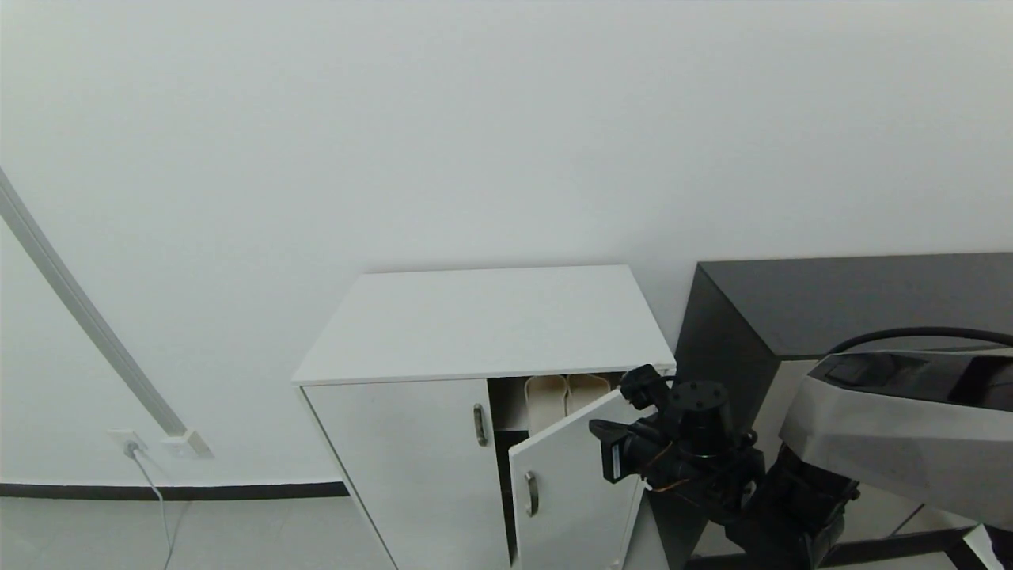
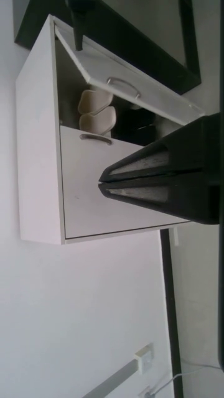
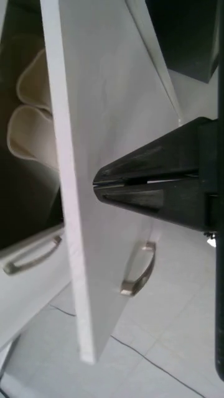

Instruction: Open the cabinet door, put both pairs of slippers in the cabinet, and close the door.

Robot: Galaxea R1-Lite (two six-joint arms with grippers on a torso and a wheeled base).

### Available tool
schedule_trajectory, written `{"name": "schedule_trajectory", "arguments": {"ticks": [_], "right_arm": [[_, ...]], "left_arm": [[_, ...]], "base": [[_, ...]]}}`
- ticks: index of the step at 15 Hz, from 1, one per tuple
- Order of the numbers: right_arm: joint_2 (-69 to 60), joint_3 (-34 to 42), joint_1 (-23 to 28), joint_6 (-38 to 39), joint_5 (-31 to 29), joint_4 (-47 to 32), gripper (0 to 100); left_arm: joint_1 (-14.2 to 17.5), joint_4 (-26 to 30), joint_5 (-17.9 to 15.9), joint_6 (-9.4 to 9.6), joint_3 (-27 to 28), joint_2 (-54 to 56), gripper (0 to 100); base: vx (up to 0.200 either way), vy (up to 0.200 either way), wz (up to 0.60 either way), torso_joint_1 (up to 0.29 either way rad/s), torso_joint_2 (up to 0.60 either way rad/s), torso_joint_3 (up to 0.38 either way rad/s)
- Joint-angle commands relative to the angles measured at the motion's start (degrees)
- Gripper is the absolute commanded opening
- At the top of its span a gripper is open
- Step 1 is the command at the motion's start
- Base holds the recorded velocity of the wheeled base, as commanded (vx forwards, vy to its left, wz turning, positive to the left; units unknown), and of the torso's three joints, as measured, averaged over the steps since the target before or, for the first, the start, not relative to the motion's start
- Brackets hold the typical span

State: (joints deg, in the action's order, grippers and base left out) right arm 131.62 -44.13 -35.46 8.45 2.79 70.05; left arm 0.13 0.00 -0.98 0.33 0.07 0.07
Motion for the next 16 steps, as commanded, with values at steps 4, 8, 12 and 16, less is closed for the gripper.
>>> {"name": "schedule_trajectory", "arguments": {"ticks": [4,8,12,16], "right_arm": [[4.3,-6.2,2.2,0.1,0.0,-1.6,0],[6.9,-10.7,3.7,0.2,0.0,-1.9,0],[7.4,-12.8,4.8,0.2,0.0,-3.9,0],[7.8,-13.6,5.4,0.3,0.0,-4.0,0]], "left_arm": [[0.0,0.0,0.0,-0.07,0.0,-0.1,0],[0.0,0.0,0.1,-0.07,0.0,-0.1,0],[0.0,0.0,0.1,-0.07,0.0,-0.1,0],[0.0,0.0,0.1,-0.07,0.0,-0.1,0]], "base": [[0.0,0.0,0.0,0.0,0.0,0.0],[0.0,0.0,0.0,0.0,0.0,0.0],[0.0,0.0,0.0,0.0,0.0,0.0],[0.0,0.0,0.0,0.0,0.0,0.0]]}}
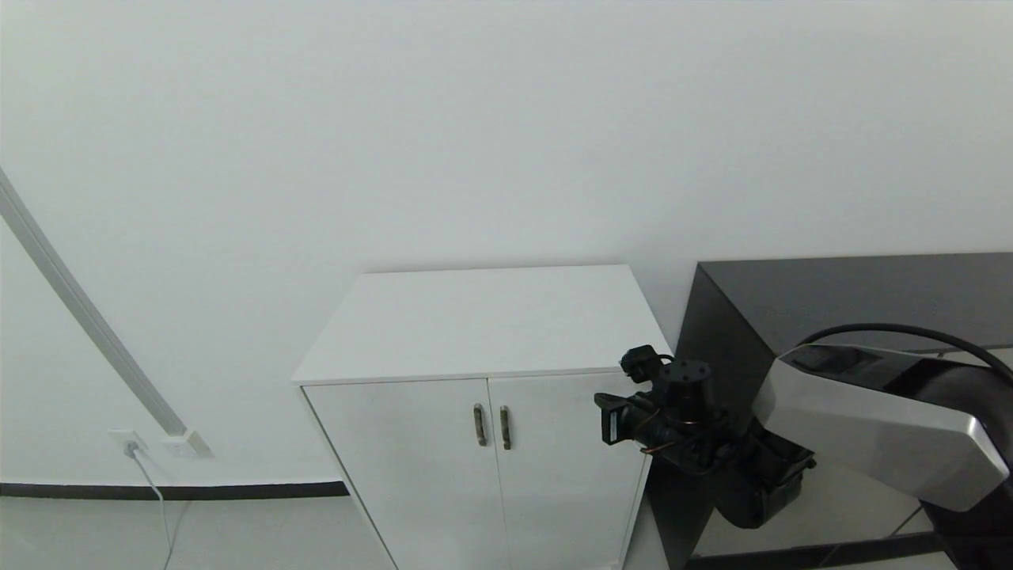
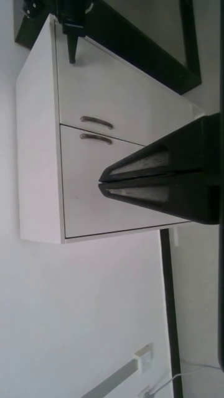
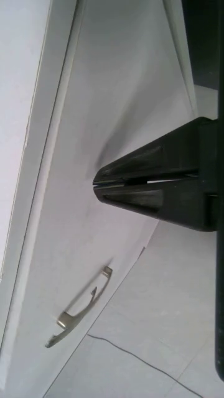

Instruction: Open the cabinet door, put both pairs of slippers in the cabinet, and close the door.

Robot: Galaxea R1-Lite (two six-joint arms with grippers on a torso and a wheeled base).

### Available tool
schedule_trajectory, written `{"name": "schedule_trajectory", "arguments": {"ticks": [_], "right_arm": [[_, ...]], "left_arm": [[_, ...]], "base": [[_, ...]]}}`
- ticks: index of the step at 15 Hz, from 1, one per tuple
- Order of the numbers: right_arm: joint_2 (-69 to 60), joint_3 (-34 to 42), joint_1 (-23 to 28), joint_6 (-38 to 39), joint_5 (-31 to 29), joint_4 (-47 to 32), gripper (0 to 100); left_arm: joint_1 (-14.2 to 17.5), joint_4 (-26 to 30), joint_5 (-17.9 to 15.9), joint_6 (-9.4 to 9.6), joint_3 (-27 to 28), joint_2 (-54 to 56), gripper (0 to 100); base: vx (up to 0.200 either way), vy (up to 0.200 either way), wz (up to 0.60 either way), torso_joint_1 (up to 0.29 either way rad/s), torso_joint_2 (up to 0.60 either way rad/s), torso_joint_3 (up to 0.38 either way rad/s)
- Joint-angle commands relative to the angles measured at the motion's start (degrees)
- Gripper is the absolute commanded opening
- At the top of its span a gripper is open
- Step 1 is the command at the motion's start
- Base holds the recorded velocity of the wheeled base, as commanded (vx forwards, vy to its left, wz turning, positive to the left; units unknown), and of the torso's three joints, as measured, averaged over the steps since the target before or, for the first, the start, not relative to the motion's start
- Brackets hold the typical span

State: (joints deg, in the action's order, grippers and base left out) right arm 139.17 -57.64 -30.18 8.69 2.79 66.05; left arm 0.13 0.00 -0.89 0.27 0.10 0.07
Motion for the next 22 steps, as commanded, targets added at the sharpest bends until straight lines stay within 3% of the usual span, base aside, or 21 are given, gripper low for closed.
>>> {"name": "schedule_trajectory", "arguments": {"ticks": [1,22], "right_arm": [[0.2,0.0,0.2,0.0,0.0,0.1,0],[2.2,-3.2,1.4,0.0,0.0,-0.7,0]], "left_arm": [[0.0,0.0,0.0,0.0,0.0,-0.1,0],[0.0,0.0,1.0,-0.53,0.0,-0.1,0]], "base": [[0.0,0.0,0.0,0.0,0.0,0.0],[0.0,0.0,0.0,0.0,0.0,0.0]]}}
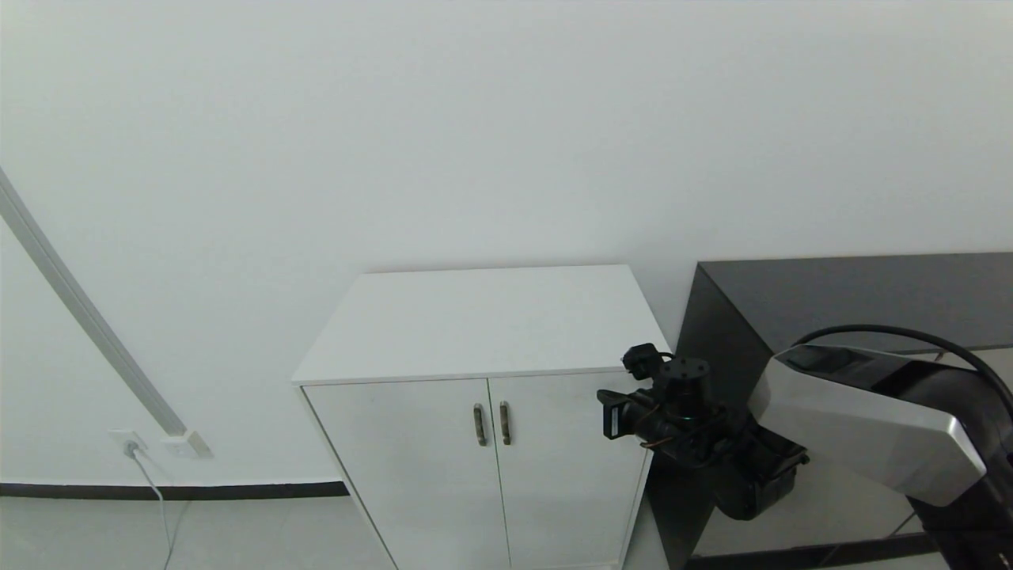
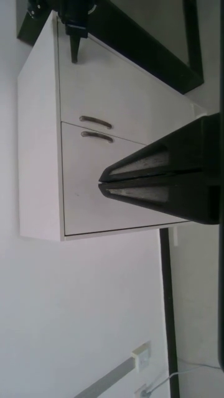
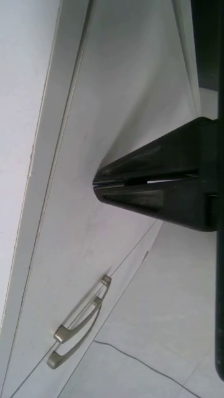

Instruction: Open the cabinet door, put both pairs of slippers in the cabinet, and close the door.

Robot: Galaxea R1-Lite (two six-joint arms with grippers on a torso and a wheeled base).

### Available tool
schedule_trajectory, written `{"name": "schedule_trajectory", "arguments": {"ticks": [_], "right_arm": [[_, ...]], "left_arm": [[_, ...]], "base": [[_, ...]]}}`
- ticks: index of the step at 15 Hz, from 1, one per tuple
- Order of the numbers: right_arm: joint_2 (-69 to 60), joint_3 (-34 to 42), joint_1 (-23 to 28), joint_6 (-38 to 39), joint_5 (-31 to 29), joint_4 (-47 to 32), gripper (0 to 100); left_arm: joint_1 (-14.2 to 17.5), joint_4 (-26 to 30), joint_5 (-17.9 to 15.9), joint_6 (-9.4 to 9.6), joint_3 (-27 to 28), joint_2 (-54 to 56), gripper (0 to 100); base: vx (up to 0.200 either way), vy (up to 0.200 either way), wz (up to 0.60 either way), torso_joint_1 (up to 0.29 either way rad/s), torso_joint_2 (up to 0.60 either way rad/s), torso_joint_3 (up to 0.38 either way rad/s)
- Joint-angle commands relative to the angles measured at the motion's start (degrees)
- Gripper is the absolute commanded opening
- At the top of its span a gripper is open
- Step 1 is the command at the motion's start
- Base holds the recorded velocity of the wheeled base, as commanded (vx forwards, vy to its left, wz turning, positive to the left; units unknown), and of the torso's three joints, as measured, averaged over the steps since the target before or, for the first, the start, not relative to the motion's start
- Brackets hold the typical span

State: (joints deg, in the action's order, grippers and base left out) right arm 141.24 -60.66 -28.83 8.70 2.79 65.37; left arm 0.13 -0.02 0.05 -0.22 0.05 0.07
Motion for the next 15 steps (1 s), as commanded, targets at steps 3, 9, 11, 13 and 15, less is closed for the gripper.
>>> {"name": "schedule_trajectory", "arguments": {"ticks": [3,9,11,13,15], "right_arm": [[-0.6,1.2,0.0,0.1,0.0,0.3,0],[-15.5,17.2,-1.8,0.1,-0.1,4.9,0],[-20.0,22.5,-1.8,0.1,-0.4,7.2,0],[-23.2,27.6,-1.1,0.0,-0.9,9.6,0],[-26.4,32.0,1.8,0.0,-5.0,10.8,0]], "left_arm": [[0.0,-0.1,0.0,-0.04,0.0,-0.1,0],[0.0,0.0,-0.4,0.75,0.0,-0.1,0],[0.0,0.0,-0.4,0.75,0.0,-0.1,0],[0.0,0.0,-0.4,0.75,0.0,-0.1,0],[0.0,0.0,-0.4,0.66,0.0,-0.1,0]], "base": [[0.0,0.0,0.0,0.0,0.0,0.0],[0.0,0.0,0.0,0.0,0.0,0.0],[0.0,0.0,0.0,0.0,0.0,0.0],[0.0,0.0,0.0,0.0,0.0,0.0],[0.0,0.0,0.0,0.0,0.0,0.0]]}}
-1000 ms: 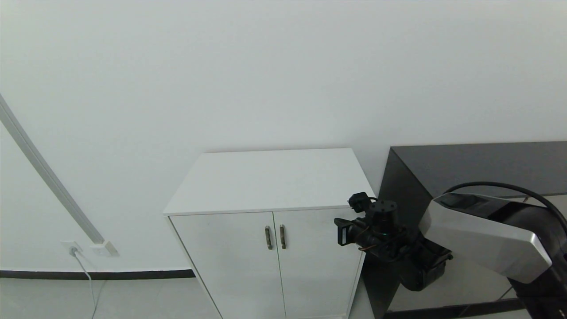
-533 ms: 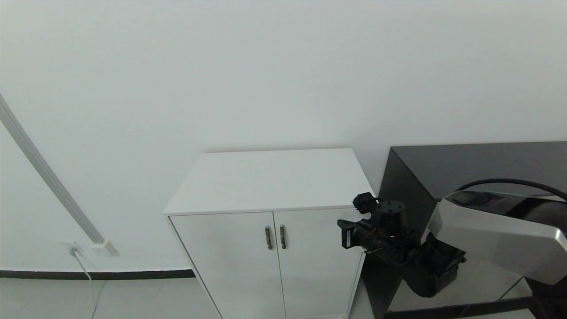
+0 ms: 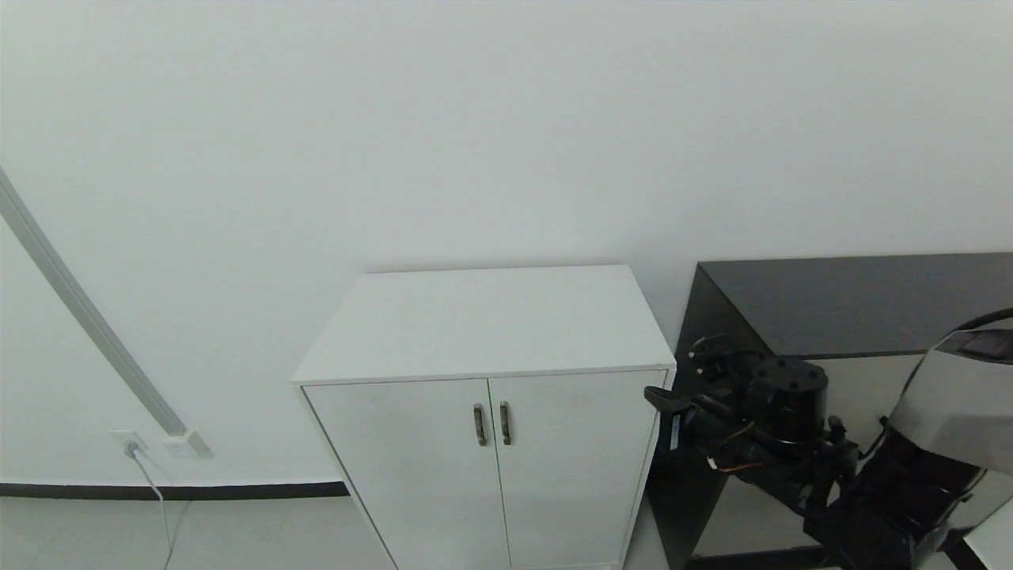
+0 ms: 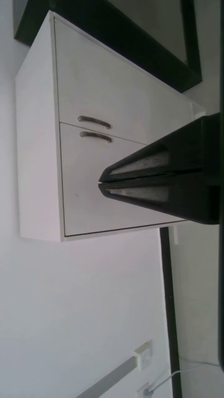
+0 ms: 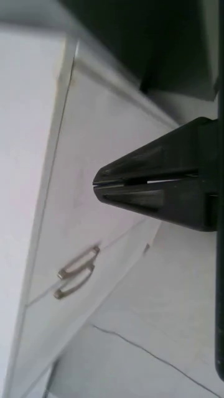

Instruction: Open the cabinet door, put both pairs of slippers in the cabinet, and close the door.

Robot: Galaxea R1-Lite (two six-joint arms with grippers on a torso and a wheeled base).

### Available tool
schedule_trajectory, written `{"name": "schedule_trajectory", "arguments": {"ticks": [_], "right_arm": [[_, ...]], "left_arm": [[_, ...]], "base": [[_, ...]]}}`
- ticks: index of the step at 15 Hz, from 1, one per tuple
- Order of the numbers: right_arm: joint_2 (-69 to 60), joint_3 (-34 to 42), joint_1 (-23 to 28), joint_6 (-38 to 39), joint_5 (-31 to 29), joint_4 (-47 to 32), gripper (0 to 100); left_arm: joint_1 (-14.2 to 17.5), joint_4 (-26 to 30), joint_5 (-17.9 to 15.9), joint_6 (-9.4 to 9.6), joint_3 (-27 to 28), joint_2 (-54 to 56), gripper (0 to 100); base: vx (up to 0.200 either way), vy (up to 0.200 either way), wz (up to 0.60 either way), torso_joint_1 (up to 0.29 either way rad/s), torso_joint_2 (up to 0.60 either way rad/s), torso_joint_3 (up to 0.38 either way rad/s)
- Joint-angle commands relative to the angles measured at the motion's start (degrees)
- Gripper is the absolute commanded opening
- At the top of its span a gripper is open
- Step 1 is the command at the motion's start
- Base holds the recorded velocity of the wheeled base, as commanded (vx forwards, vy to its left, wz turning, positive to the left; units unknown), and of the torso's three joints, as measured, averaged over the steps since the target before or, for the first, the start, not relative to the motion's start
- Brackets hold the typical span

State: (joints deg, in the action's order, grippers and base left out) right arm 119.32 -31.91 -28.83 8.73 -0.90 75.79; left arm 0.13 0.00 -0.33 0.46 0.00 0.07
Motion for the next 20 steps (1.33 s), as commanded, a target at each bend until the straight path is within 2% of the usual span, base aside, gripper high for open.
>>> {"name": "schedule_trajectory", "arguments": {"ticks": [1,2,6,10,13,20], "right_arm": [[-6.0,5.4,3.8,0.0,-3.1,0.7,0],[-7.5,7.2,5.5,0.0,-3.9,0.7,0],[-18.3,18.7,17.9,-0.6,-4.1,0.5,0],[-27.4,28.6,24.6,-0.7,-1.3,0.4,0],[-33.1,31.9,27.2,-2.1,-0.3,-0.7,0],[-53.3,31.9,28.1,-5.3,1.7,-22.4,0]], "left_arm": [[0.0,0.0,0.0,0.06,0.0,-0.1,0],[0.0,0.0,0.0,0.06,0.0,-0.1,0],[0.0,0.0,0.0,0.06,0.0,-0.1,0],[0.0,0.0,0.2,-0.02,0.0,-0.1,0],[0.0,0.0,0.2,-0.02,0.0,-0.1,0],[0.0,0.0,0.2,-0.11,0.0,-0.1,0]], "base": [[0.0,0.0,0.0,0.0,0.0,0.0],[0.0,0.0,0.0,0.0,0.0,0.0],[0.0,0.0,0.0,0.0,0.0,0.0],[0.0,0.0,0.0,0.0,0.0,0.0],[0.0,0.0,0.0,0.0,0.0,0.0],[0.0,0.0,0.0,0.0,0.0,0.0]]}}
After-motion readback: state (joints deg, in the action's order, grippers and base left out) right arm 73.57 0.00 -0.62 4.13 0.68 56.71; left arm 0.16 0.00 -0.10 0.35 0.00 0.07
